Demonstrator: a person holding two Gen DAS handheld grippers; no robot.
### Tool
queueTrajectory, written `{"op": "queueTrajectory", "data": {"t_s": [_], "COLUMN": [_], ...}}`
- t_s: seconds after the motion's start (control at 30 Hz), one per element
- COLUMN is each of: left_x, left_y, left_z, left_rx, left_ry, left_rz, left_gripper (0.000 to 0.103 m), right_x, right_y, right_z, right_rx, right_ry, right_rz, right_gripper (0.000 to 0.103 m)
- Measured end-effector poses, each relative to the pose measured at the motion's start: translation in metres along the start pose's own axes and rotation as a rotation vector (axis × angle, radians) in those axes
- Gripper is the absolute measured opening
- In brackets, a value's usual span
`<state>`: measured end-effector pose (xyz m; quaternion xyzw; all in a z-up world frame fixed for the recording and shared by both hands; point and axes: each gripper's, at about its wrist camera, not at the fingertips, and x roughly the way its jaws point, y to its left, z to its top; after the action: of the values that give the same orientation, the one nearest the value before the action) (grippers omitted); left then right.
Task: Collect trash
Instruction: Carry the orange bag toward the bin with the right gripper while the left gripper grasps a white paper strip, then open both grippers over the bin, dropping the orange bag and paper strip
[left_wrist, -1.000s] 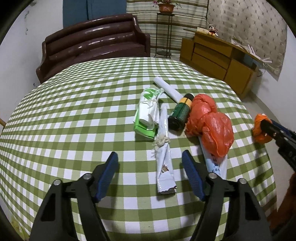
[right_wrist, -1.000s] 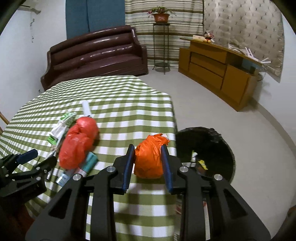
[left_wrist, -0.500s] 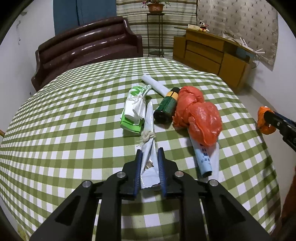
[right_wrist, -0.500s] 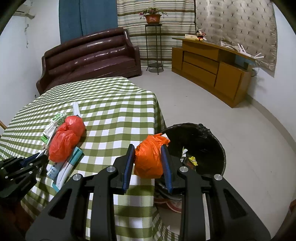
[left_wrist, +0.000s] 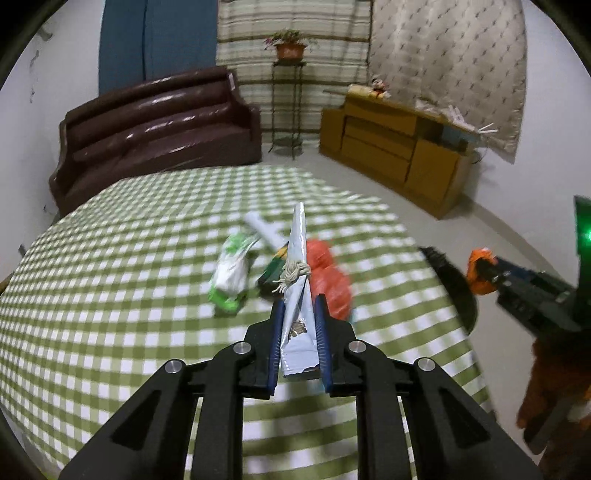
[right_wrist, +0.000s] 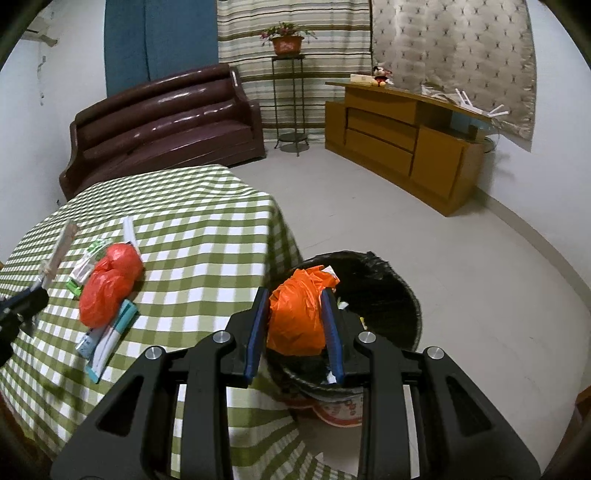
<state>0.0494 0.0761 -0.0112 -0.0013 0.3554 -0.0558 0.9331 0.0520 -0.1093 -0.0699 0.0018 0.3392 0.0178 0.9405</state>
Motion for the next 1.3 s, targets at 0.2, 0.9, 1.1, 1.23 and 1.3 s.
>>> {"op": "queueTrajectory", "data": {"t_s": [0.2, 0.9, 1.1, 1.23, 1.3], "left_x": [0.014, 0.095, 0.108, 0.115, 0.116], "left_y": [-0.035, -0.136, -0.148, -0.151, -0.148], "left_z": [0.016, 0.038, 0.039, 0.040, 0.039], "left_rx": [0.035, 0.164, 0.185, 0.191, 0.195], "left_ry": [-0.026, 0.039, 0.059, 0.076, 0.081], "left_rz": [-0.066, -0.150, -0.154, -0.155, -0.150], "left_gripper": [0.018, 0.018, 0.019, 0.020, 0.024], "right_x": [0.004, 0.048, 0.060, 0.069, 0.072], "right_y": [-0.019, -0.070, -0.079, -0.085, -0.087], "right_z": [0.002, 0.008, 0.010, 0.010, 0.009], "right_rx": [0.019, 0.083, 0.099, 0.115, 0.127], "right_ry": [-0.007, 0.010, 0.015, 0.029, 0.033], "right_rz": [-0.030, -0.064, -0.057, -0.035, -0.030], "right_gripper": [0.028, 0.029, 0.029, 0.030, 0.031]}}
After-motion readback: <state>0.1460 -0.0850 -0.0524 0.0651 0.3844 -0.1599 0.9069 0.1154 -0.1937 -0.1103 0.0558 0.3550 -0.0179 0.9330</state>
